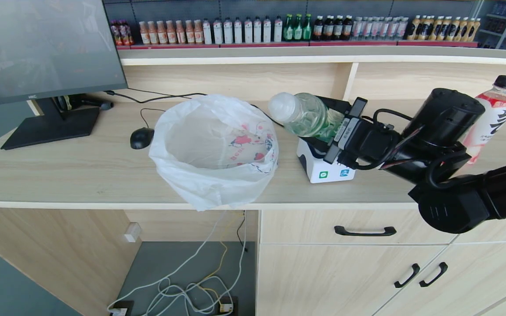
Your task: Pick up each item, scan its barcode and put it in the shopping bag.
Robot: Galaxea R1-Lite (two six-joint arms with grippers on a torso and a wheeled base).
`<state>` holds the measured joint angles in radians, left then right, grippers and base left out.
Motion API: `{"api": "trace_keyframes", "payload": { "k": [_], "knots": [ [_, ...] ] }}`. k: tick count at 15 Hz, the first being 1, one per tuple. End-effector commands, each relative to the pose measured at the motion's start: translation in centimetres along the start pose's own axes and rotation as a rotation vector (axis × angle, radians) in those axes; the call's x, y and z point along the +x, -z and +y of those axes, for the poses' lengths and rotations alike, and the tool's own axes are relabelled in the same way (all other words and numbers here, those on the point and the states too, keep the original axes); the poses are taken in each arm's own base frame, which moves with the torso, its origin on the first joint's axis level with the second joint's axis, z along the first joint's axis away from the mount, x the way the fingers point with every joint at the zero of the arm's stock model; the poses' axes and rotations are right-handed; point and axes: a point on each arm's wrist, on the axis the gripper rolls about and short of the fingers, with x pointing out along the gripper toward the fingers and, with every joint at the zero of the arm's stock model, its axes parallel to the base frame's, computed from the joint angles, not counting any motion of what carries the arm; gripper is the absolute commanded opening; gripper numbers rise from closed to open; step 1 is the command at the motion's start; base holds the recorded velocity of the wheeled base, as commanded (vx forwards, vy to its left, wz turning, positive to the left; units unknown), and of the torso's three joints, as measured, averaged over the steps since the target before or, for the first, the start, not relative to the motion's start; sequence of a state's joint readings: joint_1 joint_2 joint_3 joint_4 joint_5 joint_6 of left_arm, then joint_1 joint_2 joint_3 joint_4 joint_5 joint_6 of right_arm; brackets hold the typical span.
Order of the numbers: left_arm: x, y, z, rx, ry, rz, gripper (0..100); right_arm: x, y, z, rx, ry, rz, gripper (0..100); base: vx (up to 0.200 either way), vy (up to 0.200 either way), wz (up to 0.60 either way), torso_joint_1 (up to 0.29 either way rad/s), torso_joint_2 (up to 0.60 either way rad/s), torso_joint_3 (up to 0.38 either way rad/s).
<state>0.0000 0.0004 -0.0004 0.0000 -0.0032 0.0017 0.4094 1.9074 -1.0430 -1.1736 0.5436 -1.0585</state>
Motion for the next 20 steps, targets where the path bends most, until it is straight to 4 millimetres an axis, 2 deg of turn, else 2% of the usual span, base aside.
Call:
{"api": "trace_keyframes", "payload": {
  "k": [1, 5, 11, 13, 16, 18, 20],
  "knots": [
    [0.0, 0.0, 0.0, 0.000, 0.000, 0.000, 100, -0.1, -0.7, -0.6, -0.012, 0.016, -0.015, 0, 0.000, 0.000, 0.00, 0.000, 0.00, 0.000],
    [0.0, 0.0, 0.0, 0.000, 0.000, -0.002, 100, -0.4, -1.4, -1.5, -0.024, 0.033, -0.025, 0, 0.000, 0.000, 0.00, 0.000, 0.00, 0.000],
    [0.0, 0.0, 0.0, 0.000, 0.000, -0.002, 100, -0.6, -1.9, -1.6, -0.010, 0.038, -0.035, 0, 0.000, 0.000, 0.00, 0.000, 0.00, 0.000],
    [0.0, 0.0, 0.0, 0.000, 0.000, 0.000, 100, -0.5, -2.5, -2.7, 0.024, 0.085, -0.054, 0, 0.000, 0.000, 0.00, 0.000, 0.00, 0.000],
    [0.0, 0.0, 0.0, 0.000, 0.000, -0.002, 100, -0.4, -3.3, -2.9, 0.117, 0.132, -0.096, 0, 0.000, 0.000, 0.00, 0.000, 0.00, 0.000],
    [0.0, 0.0, 0.0, 0.000, 0.000, -0.002, 100, 0.2, -5.2, -2.7, 0.237, 0.168, -0.168, 0, 0.000, 0.000, 0.00, 0.000, 0.00, 0.000],
    [0.0, 0.0, 0.0, 0.000, 0.000, 0.000, 100, 0.1, -5.7, -3.3, 0.323, 0.238, -0.192, 0, 0.000, 0.000, 0.00, 0.000, 0.00, 0.000]
  ]
}}
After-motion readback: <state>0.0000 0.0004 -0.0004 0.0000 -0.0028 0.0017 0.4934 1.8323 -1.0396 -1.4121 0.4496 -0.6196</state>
